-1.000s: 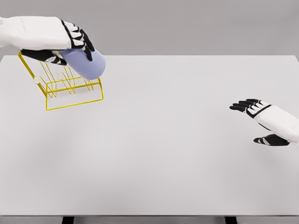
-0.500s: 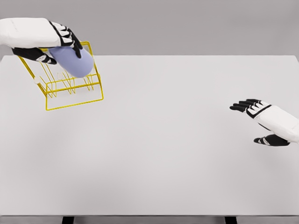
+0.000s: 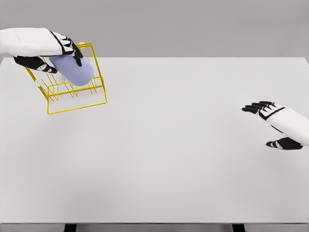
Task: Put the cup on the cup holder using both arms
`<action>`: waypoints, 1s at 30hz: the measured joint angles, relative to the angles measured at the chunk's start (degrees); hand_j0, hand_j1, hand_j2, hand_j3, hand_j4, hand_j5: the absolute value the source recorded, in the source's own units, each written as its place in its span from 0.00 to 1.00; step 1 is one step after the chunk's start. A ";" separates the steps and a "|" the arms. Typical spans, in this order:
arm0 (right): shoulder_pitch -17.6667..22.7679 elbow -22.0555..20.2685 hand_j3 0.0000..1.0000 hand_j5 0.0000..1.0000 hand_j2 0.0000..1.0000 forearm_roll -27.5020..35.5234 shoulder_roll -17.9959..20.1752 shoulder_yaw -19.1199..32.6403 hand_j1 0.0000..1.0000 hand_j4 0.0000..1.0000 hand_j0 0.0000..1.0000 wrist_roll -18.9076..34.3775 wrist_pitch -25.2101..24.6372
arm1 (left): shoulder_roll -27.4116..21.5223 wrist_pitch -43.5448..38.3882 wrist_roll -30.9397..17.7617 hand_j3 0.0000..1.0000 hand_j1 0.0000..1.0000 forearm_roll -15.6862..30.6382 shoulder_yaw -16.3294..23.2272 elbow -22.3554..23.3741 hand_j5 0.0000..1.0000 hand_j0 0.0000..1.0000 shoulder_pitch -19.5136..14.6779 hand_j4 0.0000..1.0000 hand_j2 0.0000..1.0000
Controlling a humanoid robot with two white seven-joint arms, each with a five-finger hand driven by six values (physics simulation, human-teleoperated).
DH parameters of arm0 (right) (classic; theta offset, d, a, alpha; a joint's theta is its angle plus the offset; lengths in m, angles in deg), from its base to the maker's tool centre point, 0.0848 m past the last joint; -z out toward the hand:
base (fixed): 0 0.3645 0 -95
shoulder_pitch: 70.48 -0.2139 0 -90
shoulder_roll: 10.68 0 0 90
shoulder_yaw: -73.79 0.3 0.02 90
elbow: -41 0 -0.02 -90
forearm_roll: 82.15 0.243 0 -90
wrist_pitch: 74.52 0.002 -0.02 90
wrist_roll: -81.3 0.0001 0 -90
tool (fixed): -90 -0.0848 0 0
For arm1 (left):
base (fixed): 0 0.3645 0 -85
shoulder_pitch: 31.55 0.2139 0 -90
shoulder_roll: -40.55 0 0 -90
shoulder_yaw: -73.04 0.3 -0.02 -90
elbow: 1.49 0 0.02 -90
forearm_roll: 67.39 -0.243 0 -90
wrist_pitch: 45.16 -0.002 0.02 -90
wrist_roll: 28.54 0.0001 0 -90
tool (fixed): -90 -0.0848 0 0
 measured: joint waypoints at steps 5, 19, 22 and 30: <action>0.44 -0.06 1.00 1.00 1.00 -0.56 -0.09 -0.96 1.00 1.00 1.00 0.00 2.88 | 0.13 -0.01 -0.01 0.96 0.96 0.03 -0.14 0.12 0.96 0.96 -0.09 0.96 0.96; -1.05 -0.06 1.00 1.00 1.00 -6.20 -3.27 -2.55 1.00 1.00 1.00 0.00 -0.53 | 0.00 -0.03 -0.01 0.99 0.99 0.23 -0.36 0.00 0.99 0.99 -0.26 0.99 0.99; -0.97 -0.07 1.00 1.00 1.00 -4.50 -4.82 -3.04 1.00 1.00 1.00 0.00 2.21 | -0.14 -0.03 -0.01 0.99 0.99 0.33 -0.77 -0.23 0.99 0.99 -0.18 0.99 0.99; -0.97 -0.08 1.00 1.00 1.00 -3.56 -5.59 -3.00 1.00 1.00 1.00 0.00 3.69 | -2.18 -0.23 0.03 1.00 1.00 12.37 -2.42 -1.66 1.00 1.00 2.22 1.00 1.00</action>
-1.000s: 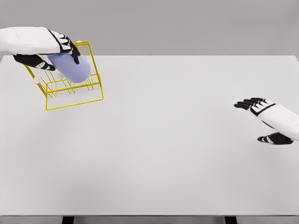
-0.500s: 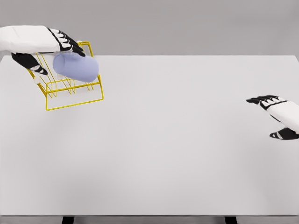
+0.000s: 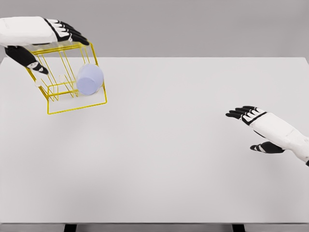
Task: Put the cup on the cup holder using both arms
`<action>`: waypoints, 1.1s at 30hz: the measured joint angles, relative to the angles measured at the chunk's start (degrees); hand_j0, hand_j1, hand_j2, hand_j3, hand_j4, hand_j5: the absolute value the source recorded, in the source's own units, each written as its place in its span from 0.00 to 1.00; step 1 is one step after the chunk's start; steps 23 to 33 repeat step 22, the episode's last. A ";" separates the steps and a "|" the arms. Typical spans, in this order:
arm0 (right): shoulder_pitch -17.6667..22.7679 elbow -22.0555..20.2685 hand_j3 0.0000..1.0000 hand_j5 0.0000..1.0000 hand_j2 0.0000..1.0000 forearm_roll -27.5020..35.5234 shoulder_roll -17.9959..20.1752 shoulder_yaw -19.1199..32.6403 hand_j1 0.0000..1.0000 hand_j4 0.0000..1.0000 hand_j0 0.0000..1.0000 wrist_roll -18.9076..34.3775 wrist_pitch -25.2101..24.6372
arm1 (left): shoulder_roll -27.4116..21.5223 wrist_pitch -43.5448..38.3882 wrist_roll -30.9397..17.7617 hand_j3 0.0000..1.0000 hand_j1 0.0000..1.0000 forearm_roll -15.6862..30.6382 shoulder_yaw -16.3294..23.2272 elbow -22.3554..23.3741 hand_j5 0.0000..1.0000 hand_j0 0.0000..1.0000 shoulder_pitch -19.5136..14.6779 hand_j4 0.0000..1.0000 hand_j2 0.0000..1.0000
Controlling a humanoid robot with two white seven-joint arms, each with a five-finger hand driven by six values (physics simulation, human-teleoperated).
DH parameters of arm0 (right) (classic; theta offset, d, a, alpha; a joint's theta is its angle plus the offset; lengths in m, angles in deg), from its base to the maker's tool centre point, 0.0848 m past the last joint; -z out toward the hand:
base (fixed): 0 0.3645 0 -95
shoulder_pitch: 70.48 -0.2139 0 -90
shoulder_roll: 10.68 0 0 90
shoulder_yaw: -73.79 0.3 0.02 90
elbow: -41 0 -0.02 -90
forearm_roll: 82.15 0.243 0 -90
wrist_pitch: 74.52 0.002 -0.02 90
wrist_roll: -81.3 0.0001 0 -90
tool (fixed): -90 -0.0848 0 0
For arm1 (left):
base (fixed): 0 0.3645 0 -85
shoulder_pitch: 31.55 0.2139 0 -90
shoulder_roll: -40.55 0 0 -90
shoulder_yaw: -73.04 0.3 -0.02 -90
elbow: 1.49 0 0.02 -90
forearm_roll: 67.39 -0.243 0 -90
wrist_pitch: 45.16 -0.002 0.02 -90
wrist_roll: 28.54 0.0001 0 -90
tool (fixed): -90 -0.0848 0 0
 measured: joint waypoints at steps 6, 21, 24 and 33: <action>0.00 0.00 1.00 1.00 1.00 0.09 -0.14 0.06 1.00 1.00 1.00 0.00 0.10 | -9.07 0.26 -0.05 1.00 1.00 23.55 -0.19 -12.35 1.00 1.00 12.55 1.00 1.00; 0.09 0.00 1.00 1.00 1.00 0.11 -0.21 0.17 1.00 1.00 1.00 0.00 0.11 | -12.21 0.17 -0.02 1.00 1.00 39.05 -0.01 -18.81 1.00 1.00 27.46 1.00 1.00; 0.09 0.00 1.00 1.00 1.00 0.12 -0.26 0.27 1.00 1.00 1.00 0.00 0.11 | -12.17 0.20 -0.03 1.00 1.00 38.99 0.02 -18.83 1.00 1.00 27.84 1.00 1.00; 0.09 0.00 1.00 1.00 1.00 0.12 -0.26 0.27 1.00 1.00 1.00 0.00 0.11 | -12.17 0.20 -0.03 1.00 1.00 38.99 0.02 -18.83 1.00 1.00 27.84 1.00 1.00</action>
